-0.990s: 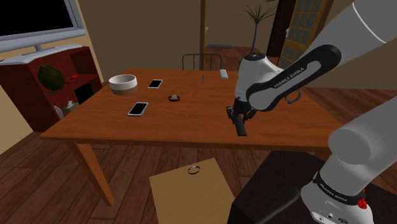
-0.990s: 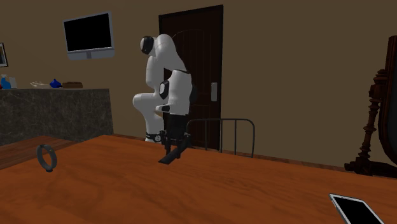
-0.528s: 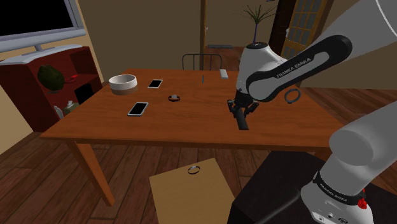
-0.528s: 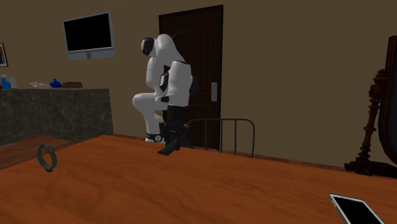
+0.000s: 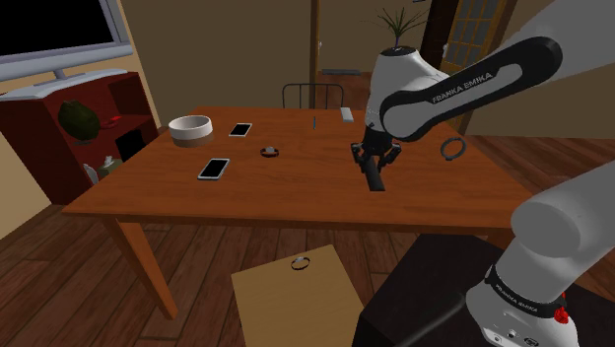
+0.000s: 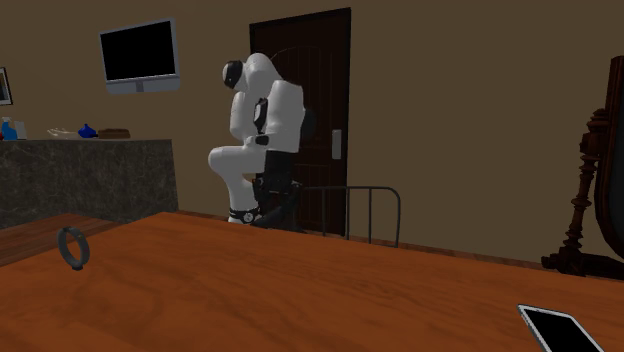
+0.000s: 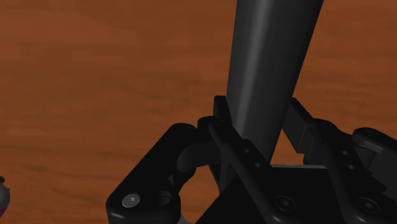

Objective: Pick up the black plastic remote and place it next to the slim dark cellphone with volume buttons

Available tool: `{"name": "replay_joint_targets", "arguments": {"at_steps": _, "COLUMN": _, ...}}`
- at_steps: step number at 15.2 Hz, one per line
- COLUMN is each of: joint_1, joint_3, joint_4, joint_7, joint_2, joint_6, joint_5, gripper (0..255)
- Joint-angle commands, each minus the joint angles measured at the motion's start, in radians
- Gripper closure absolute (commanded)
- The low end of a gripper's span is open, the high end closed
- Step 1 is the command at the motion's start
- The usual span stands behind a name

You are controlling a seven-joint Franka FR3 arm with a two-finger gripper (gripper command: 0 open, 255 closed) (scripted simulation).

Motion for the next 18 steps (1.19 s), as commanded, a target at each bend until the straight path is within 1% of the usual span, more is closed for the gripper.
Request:
{"name": "replay_joint_targets", "arguments": {"at_steps": 1, "joint_1": -0.006, "joint_3": 0.032, "joint_4": 0.049, "joint_7": 0.039, "joint_2": 0.039, "joint_6": -0.013, "joint_5": -0.011, "gripper": 255}}
{"name": "replay_joint_targets", "arguments": {"at_steps": 4, "joint_1": -0.025, "joint_3": 0.104, "joint_4": 0.144, "joint_7": 0.130, "joint_2": 0.135, "joint_6": -0.023, "joint_5": -0.054, "gripper": 255}}
{"name": "replay_joint_targets", "arguments": {"at_steps": 6, "joint_1": -0.040, "joint_3": 0.151, "joint_4": 0.213, "joint_7": 0.195, "joint_2": 0.204, "joint_6": -0.035, "joint_5": -0.094, "gripper": 255}}
{"name": "replay_joint_targets", "arguments": {"at_steps": 8, "joint_1": -0.053, "joint_3": 0.197, "joint_4": 0.285, "joint_7": 0.264, "joint_2": 0.278, "joint_6": -0.053, "joint_5": -0.145, "gripper": 255}}
{"name": "replay_joint_targets", "arguments": {"at_steps": 11, "joint_1": -0.060, "joint_3": 0.255, "joint_4": 0.403, "joint_7": 0.375, "joint_2": 0.401, "joint_6": -0.091, "joint_5": -0.242, "gripper": 255}}
{"name": "replay_joint_targets", "arguments": {"at_steps": 14, "joint_1": -0.036, "joint_3": 0.289, "joint_4": 0.532, "joint_7": 0.485, "joint_2": 0.536, "joint_6": -0.147, "joint_5": -0.352, "gripper": 255}}
{"name": "replay_joint_targets", "arguments": {"at_steps": 16, "joint_1": 0.000, "joint_3": 0.295, "joint_4": 0.624, "joint_7": 0.549, "joint_2": 0.628, "joint_6": -0.192, "joint_5": -0.422, "gripper": 255}}
{"name": "replay_joint_targets", "arguments": {"at_steps": 18, "joint_1": 0.050, "joint_3": 0.290, "joint_4": 0.722, "joint_7": 0.602, "joint_2": 0.717, "joint_6": -0.241, "joint_5": -0.484, "gripper": 255}}
